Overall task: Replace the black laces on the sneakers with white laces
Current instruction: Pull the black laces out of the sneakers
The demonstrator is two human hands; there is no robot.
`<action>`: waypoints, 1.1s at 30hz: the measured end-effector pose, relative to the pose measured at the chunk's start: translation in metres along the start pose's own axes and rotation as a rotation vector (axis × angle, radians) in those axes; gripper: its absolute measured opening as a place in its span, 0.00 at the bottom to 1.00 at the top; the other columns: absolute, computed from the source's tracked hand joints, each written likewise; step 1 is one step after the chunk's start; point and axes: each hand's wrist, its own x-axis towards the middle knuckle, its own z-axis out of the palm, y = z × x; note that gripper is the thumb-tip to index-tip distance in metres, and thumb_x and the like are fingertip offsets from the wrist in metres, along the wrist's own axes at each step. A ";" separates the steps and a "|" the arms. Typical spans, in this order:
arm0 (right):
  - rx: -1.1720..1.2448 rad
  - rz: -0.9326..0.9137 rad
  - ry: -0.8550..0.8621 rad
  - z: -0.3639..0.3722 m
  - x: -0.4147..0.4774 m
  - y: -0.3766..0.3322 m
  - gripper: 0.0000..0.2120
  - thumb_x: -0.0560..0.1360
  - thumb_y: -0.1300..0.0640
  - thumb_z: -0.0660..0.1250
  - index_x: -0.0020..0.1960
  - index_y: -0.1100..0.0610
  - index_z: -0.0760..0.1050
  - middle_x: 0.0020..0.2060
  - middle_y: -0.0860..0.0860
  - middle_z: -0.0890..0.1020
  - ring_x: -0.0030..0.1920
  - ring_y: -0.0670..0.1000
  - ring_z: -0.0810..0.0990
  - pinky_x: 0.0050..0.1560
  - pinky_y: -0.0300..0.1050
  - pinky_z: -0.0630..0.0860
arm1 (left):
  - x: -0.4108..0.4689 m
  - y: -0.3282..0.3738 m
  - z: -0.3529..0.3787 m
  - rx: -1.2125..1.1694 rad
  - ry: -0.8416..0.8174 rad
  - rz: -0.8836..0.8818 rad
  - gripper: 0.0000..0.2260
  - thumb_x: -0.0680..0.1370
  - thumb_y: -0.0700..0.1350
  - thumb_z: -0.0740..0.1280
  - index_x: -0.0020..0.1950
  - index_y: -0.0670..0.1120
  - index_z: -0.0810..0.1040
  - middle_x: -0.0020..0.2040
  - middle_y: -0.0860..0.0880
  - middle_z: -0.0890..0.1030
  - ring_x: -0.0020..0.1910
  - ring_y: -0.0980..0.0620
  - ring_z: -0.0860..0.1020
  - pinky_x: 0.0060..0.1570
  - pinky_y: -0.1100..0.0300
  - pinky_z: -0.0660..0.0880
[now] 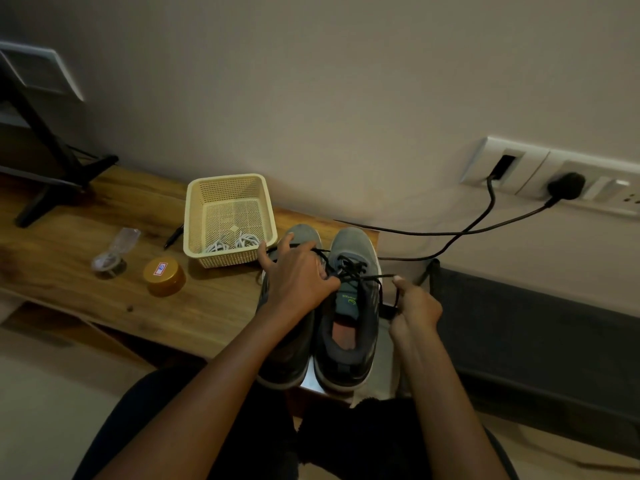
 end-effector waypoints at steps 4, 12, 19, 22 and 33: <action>-0.415 -0.300 0.034 0.001 -0.003 0.002 0.04 0.72 0.63 0.69 0.46 0.56 0.79 0.54 0.55 0.78 0.60 0.57 0.73 0.57 0.53 0.73 | -0.001 0.000 0.000 0.046 -0.004 0.035 0.08 0.70 0.54 0.70 0.33 0.53 0.78 0.71 0.57 0.68 0.76 0.50 0.51 0.70 0.41 0.41; -1.429 -1.099 -0.297 0.005 -0.016 0.022 0.07 0.71 0.54 0.71 0.49 0.51 0.83 0.71 0.49 0.68 0.74 0.60 0.52 0.69 0.59 0.49 | -0.003 -0.001 0.002 0.107 -0.018 0.069 0.09 0.72 0.58 0.67 0.44 0.55 0.83 0.73 0.57 0.65 0.76 0.50 0.49 0.70 0.39 0.42; -1.104 -1.063 -0.149 0.005 -0.013 0.019 0.01 0.71 0.58 0.71 0.43 0.54 0.82 0.60 0.50 0.74 0.65 0.56 0.63 0.66 0.57 0.57 | -0.002 0.000 0.002 0.059 -0.013 0.032 0.06 0.72 0.54 0.69 0.40 0.54 0.82 0.72 0.58 0.67 0.76 0.51 0.50 0.70 0.40 0.42; -0.794 -0.672 -0.036 0.007 -0.017 0.011 0.04 0.75 0.58 0.66 0.42 0.55 0.78 0.53 0.48 0.74 0.58 0.53 0.66 0.63 0.52 0.64 | 0.000 0.000 0.003 0.030 -0.015 0.019 0.06 0.71 0.53 0.70 0.37 0.54 0.82 0.71 0.58 0.68 0.76 0.51 0.50 0.69 0.41 0.42; -0.045 -0.040 0.067 -0.010 0.013 -0.012 0.13 0.81 0.66 0.48 0.40 0.60 0.67 0.32 0.51 0.63 0.26 0.46 0.69 0.18 0.30 0.64 | 0.001 0.000 0.004 0.039 0.010 0.011 0.07 0.71 0.54 0.69 0.36 0.54 0.81 0.70 0.58 0.69 0.76 0.51 0.51 0.70 0.41 0.42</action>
